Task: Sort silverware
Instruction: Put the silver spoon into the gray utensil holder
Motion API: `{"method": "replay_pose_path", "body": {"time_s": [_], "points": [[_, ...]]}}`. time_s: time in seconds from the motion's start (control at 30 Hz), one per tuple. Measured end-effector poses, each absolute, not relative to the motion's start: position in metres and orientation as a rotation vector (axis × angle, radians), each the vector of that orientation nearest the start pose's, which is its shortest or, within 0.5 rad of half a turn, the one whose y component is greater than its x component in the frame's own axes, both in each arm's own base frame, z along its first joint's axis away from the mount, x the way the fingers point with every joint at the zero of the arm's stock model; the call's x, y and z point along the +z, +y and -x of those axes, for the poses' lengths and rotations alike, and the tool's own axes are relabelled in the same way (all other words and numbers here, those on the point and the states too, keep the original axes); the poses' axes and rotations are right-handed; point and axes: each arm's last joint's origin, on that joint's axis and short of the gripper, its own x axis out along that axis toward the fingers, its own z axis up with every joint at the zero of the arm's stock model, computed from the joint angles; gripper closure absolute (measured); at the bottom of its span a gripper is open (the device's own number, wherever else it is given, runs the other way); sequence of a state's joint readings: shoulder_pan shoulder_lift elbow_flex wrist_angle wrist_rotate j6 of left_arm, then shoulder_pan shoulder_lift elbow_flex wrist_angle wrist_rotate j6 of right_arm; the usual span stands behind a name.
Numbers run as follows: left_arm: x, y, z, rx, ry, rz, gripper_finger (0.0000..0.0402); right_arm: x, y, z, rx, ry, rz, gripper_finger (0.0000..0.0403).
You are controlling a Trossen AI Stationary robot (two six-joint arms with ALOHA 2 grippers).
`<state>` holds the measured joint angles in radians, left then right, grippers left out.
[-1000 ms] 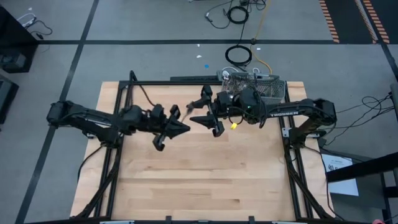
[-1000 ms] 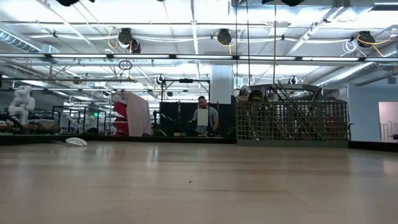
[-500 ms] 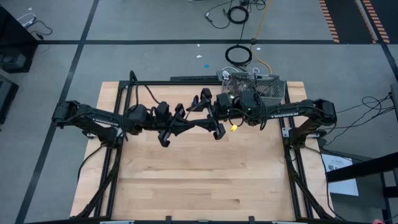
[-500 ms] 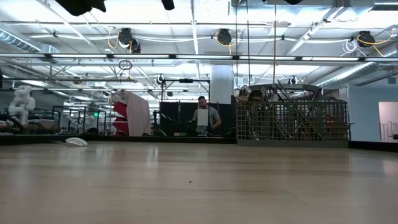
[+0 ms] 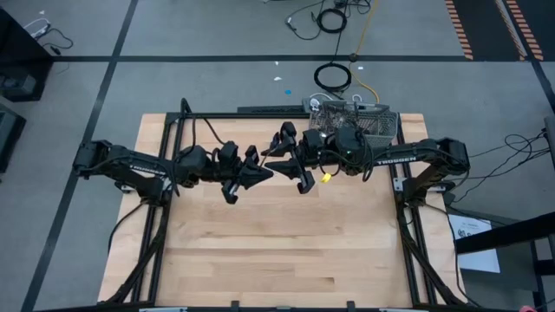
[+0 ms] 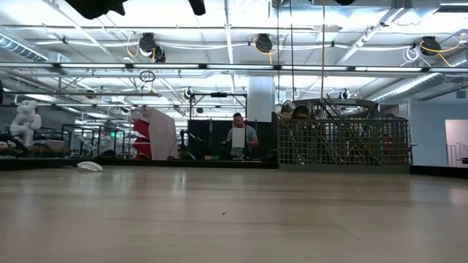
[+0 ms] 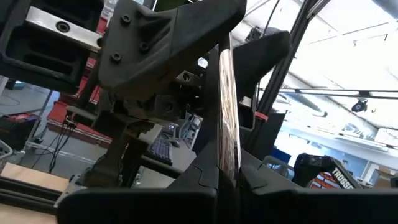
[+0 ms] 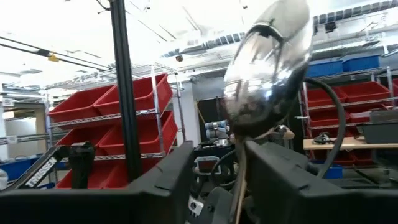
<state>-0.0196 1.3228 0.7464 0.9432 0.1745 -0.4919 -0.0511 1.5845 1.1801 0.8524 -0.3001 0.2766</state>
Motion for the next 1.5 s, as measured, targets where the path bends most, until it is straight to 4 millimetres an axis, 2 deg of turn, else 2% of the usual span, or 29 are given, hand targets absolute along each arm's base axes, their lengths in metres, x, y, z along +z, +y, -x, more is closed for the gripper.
{"method": "replay_pose_path", "body": {"time_s": [0.13,0.23,0.27,0.5,0.67,0.83,0.97,1.07,1.27,1.4,1.5], "points": [[0.311,-0.011,-0.283,-0.276,-0.312,0.456,0.0391,0.368,-0.010,-0.359,0.282,-0.408,-0.197,0.0322],[0.311,-0.011,-0.283,-0.277,-0.312,0.457,0.0390,0.367,-0.011,-0.359,0.277,-0.406,-0.195,0.0383],[0.311,-0.011,-0.283,-0.278,-0.312,0.458,0.0385,0.367,-0.011,-0.359,0.275,-0.404,-0.192,0.0391],[0.309,-0.013,-0.284,-0.279,-0.288,0.453,0.0323,0.368,-0.011,-0.357,0.288,-0.372,-0.242,0.0399],[0.296,-0.005,-0.287,-0.214,-0.150,0.470,0.0292,0.380,-0.025,-0.340,0.231,-0.309,-0.195,0.0401],[0.270,0.007,-0.289,-0.114,0.099,0.500,0.0289,0.393,-0.049,-0.313,0.034,-0.208,-0.159,0.0401],[0.253,0.011,-0.286,-0.058,0.269,0.556,0.0289,0.394,-0.071,-0.292,-0.225,-0.102,-0.108,0.0402],[0.251,0.010,-0.283,-0.058,0.319,0.576,0.0288,0.385,-0.096,-0.280,-0.466,0.011,-0.096,0.0402],[0.269,0.006,-0.268,-0.085,0.282,0.569,0.0288,0.338,-0.140,-0.268,-0.700,0.121,-0.150,0.0402],[0.284,0.007,-0.248,-0.019,0.259,0.525,0.0288,0.303,-0.151,-0.255,-0.951,0.176,-0.209,0.0403],[0.290,0.009,-0.229,0.092,0.287,0.489,0.0288,0.289,-0.150,-0.252,-1.029,0.205,-0.185,0.0403]]}}
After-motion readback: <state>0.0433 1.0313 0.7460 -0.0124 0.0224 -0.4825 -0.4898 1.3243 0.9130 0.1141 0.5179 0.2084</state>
